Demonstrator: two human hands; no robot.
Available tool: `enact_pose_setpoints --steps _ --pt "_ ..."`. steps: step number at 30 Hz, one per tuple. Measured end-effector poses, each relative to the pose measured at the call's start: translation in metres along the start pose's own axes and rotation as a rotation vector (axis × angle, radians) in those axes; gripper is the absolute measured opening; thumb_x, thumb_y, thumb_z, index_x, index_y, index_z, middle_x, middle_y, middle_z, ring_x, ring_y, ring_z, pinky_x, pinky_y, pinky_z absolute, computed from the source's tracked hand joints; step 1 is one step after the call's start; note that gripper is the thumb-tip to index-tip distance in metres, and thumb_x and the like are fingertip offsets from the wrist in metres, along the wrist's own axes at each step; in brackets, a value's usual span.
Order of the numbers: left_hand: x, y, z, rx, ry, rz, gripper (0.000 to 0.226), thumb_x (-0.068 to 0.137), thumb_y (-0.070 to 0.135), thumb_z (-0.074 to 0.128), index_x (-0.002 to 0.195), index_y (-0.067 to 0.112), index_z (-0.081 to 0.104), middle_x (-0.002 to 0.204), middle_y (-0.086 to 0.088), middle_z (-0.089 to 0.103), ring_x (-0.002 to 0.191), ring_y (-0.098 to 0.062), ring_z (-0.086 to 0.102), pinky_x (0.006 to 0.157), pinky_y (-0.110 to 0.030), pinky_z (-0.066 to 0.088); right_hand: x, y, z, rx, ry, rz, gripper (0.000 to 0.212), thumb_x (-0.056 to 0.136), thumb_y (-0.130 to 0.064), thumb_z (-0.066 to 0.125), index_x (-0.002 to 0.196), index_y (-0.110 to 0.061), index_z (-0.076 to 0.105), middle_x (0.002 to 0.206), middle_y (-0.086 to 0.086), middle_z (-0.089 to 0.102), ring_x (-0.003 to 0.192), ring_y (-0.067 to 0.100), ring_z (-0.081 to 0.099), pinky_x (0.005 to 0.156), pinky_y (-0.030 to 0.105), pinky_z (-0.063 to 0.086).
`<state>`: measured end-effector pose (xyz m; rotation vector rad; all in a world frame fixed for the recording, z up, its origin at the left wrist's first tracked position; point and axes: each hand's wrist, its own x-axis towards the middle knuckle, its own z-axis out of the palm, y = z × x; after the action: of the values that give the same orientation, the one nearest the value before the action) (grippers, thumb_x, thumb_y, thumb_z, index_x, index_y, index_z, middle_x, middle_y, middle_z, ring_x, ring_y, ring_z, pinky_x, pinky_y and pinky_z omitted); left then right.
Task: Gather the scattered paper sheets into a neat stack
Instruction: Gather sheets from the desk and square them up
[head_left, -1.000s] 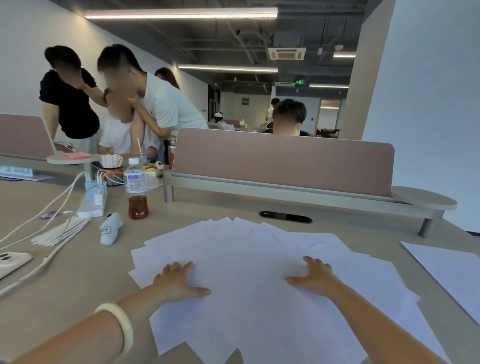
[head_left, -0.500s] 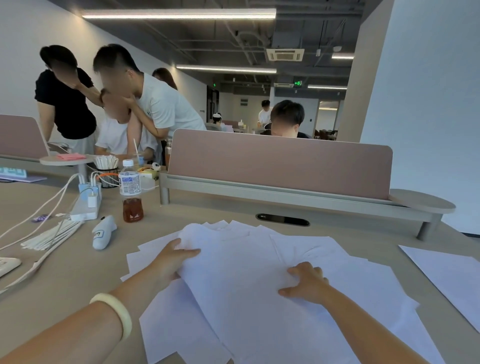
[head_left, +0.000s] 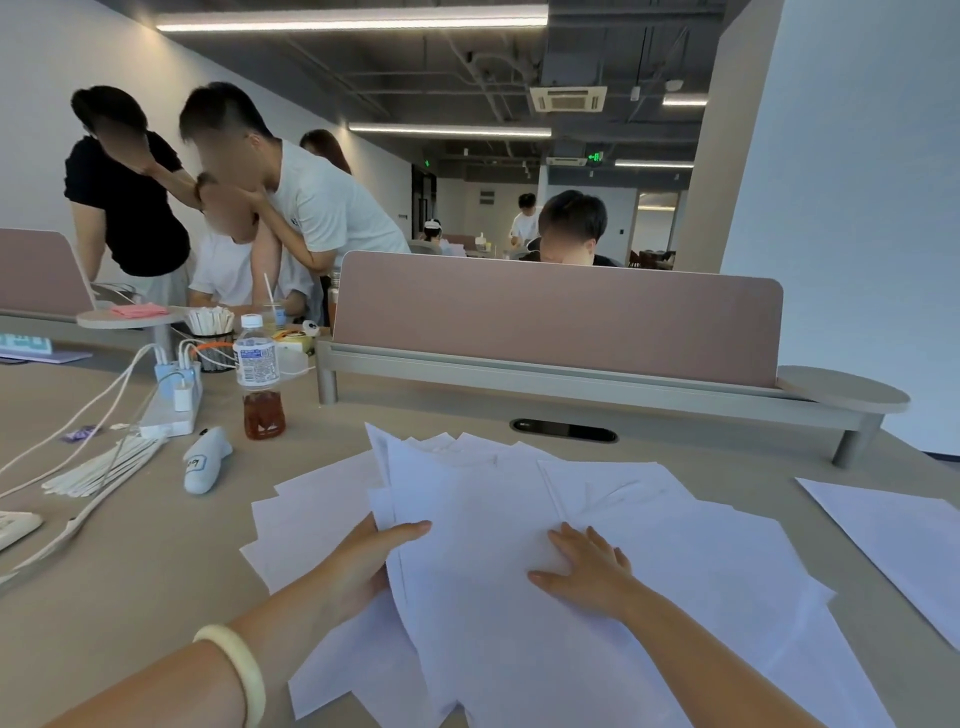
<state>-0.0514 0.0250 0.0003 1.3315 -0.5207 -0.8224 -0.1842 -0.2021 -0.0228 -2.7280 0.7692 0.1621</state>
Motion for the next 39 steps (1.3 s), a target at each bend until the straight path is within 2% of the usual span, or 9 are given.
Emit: enact_pose_setpoints --steps 3,8,14,17,20,25,30,36,39 --pt "0.003 -0.004 0.003 -0.004 0.034 0.029 0.037 0.089 0.007 0.060 0.123 0.020 0.058 0.118 -0.006 0.069 0.107 -0.027 0.067 0.092 -0.043 0.051 -0.004 -0.010 0.006 0.007 -0.004 -0.049 0.076 0.089 -0.061 0.039 0.152 -0.028 0.012 0.160 -0.011 0.001 0.149 0.020 -0.005 0.120 0.044 0.000" --pt "0.005 -0.008 -0.004 0.047 0.375 -0.009 0.043 0.084 -0.010 0.057 0.125 0.002 0.055 0.103 -0.012 0.067 0.089 -0.028 0.064 0.073 -0.034 0.050 -0.012 -0.023 0.010 0.051 -0.042 -0.135 0.078 0.089 -0.059 0.042 0.152 -0.030 0.006 0.160 -0.011 0.001 0.149 0.015 -0.006 0.120 0.044 -0.004" --pt "0.006 0.008 -0.012 0.139 0.500 0.093 0.052 0.083 -0.008 0.061 0.132 0.005 0.050 0.122 -0.011 0.058 0.104 -0.027 0.053 0.092 -0.035 0.040 -0.014 -0.008 0.003 0.198 0.014 -0.076 0.081 0.090 -0.058 0.044 0.152 -0.029 0.000 0.160 -0.005 0.006 0.149 0.015 -0.001 0.120 0.037 0.003" --pt "0.008 0.026 -0.017 0.125 0.507 0.142 0.045 0.083 -0.007 0.063 0.126 0.005 0.055 0.125 -0.015 0.060 0.103 -0.032 0.059 0.093 -0.042 0.047 -0.013 0.001 0.004 0.140 0.027 -0.067 0.081 0.091 -0.059 0.041 0.153 -0.026 0.001 0.161 -0.007 0.003 0.149 0.014 -0.002 0.120 0.035 0.002" --pt "0.005 0.045 -0.019 0.140 0.524 0.183 0.034 0.085 -0.004 0.062 0.118 0.003 0.057 0.110 -0.014 0.063 0.081 -0.027 0.061 0.071 -0.033 0.049 -0.013 0.005 0.002 0.121 0.031 -0.068 0.079 0.091 -0.058 0.041 0.153 -0.025 0.003 0.161 -0.008 0.004 0.149 0.014 -0.001 0.120 0.035 0.004" --pt "0.003 0.081 -0.027 0.100 0.522 0.313 0.043 0.084 -0.004 0.063 0.126 0.004 0.055 0.118 -0.012 0.061 0.099 -0.030 0.059 0.091 -0.043 0.047 -0.011 0.008 -0.007 0.174 0.021 -0.030 0.078 0.090 -0.058 0.044 0.152 -0.025 0.008 0.160 -0.005 0.011 0.149 0.015 0.005 0.120 0.035 0.009" --pt "-0.006 0.119 -0.028 0.143 0.500 0.433 0.035 0.084 0.002 0.066 0.118 0.009 0.059 0.111 -0.010 0.063 0.088 -0.028 0.063 0.085 -0.043 0.051 -0.009 -0.004 -0.042 0.443 0.121 -0.107 0.076 0.088 -0.048 0.057 0.149 -0.022 0.021 0.154 -0.003 0.029 0.142 0.017 0.029 0.113 0.031 0.026" --pt "-0.015 0.163 -0.021 0.210 0.490 0.604 0.028 0.083 0.004 0.067 0.109 0.010 0.061 0.091 0.004 0.066 0.063 -0.004 0.069 0.051 -0.020 0.054 -0.003 -0.043 -0.112 0.856 0.255 -0.236 0.088 0.081 -0.040 0.070 0.150 -0.023 0.018 0.150 -0.006 0.035 0.138 0.011 0.034 0.099 0.022 0.030" --pt "-0.020 0.181 -0.016 0.185 0.458 0.668 0.026 0.083 0.003 0.068 0.106 0.012 0.063 0.093 0.004 0.069 0.066 -0.002 0.071 0.054 -0.018 0.056 -0.007 -0.066 -0.145 0.986 0.308 -0.342 0.093 0.079 -0.035 0.074 0.151 -0.026 0.015 0.143 -0.007 0.040 0.128 0.010 0.043 0.088 0.020 0.039"
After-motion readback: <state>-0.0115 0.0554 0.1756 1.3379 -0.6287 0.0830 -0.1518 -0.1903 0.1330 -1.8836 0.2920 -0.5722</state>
